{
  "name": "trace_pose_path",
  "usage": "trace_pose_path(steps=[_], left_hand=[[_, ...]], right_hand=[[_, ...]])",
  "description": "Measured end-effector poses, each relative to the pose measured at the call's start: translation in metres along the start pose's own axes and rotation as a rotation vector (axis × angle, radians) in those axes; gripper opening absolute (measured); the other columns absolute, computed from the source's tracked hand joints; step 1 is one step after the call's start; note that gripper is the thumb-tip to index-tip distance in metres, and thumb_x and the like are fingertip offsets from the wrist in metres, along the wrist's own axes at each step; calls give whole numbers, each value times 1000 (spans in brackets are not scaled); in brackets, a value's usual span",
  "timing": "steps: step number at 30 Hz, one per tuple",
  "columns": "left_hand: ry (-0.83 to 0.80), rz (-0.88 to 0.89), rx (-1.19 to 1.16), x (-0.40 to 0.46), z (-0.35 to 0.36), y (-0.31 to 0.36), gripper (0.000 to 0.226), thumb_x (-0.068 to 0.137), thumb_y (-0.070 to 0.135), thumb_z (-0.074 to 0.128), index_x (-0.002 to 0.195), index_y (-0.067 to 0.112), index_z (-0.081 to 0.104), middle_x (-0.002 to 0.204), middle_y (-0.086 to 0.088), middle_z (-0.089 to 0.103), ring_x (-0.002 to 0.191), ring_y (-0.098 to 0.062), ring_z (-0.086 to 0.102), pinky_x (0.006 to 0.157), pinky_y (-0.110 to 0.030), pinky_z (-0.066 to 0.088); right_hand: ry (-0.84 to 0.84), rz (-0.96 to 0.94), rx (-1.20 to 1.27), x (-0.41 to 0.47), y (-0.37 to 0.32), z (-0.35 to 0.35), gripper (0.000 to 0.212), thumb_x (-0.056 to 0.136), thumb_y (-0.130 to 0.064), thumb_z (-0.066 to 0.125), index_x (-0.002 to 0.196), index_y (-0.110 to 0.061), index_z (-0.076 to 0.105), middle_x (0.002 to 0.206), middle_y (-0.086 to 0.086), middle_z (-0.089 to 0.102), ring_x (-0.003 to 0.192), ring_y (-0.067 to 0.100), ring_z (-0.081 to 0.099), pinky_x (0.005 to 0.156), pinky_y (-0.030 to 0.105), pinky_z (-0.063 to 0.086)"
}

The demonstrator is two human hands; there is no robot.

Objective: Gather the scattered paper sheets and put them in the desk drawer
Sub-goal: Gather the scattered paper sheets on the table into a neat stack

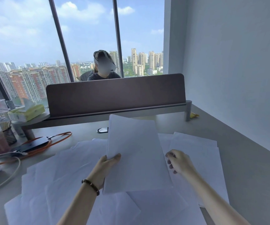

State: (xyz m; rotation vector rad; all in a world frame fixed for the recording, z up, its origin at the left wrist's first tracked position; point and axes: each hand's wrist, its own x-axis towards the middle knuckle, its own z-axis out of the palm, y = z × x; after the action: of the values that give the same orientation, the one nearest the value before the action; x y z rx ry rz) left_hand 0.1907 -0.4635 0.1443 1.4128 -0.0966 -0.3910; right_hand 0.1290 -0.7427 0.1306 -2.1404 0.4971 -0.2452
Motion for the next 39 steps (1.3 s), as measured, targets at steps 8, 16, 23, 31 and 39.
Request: trace_pose_path(steps=[8, 16, 23, 31, 39], left_hand=[[94, -90, -68, -2, -16, -19, 28, 94, 14, 64, 119, 1, 65, 110, -23, 73, 80, -31, 73, 62, -36, 61], [82, -109, -59, 1, -15, -20, 22, 94, 13, 64, 113, 3, 67, 97, -18, 76, 77, -31, 73, 75, -46, 61], [70, -106, 11, 7, -11, -18, 26, 95, 15, 64, 118, 2, 66, 109, -21, 74, 96, -37, 71, 88, -54, 56], [51, -93, -13, 19, -8, -18, 22, 96, 16, 62, 114, 4, 67, 100, -16, 77, 85, -33, 74, 75, -44, 61], [93, -54, -99, 21, -21, -3, 13, 94, 16, 64, 102, 7, 69, 80, -7, 79, 62, -19, 75, 52, -26, 60]], right_hand=[[-248, -2, -227, -16, 0, 2, 20, 81, -13, 66, 95, -26, 61, 92, 3, 68, 85, 29, 72, 79, 39, 62], [-62, -25, -405, -14, 7, 6, 46, 82, -27, 72, 126, -21, 62, 123, 2, 63, 127, 22, 52, 95, 27, 43], [-113, 9, -330, 1, 6, 11, 48, 81, -26, 75, 127, -15, 64, 119, 3, 70, 120, 25, 62, 94, 26, 47], [-235, 62, -199, 14, 7, 19, 15, 89, -24, 71, 91, -10, 74, 88, 6, 70, 85, 17, 66, 71, 27, 45], [-327, 144, 90, 5, -8, 11, 22, 96, -22, 65, 77, -10, 62, 64, 4, 63, 45, 8, 60, 44, 16, 42]])
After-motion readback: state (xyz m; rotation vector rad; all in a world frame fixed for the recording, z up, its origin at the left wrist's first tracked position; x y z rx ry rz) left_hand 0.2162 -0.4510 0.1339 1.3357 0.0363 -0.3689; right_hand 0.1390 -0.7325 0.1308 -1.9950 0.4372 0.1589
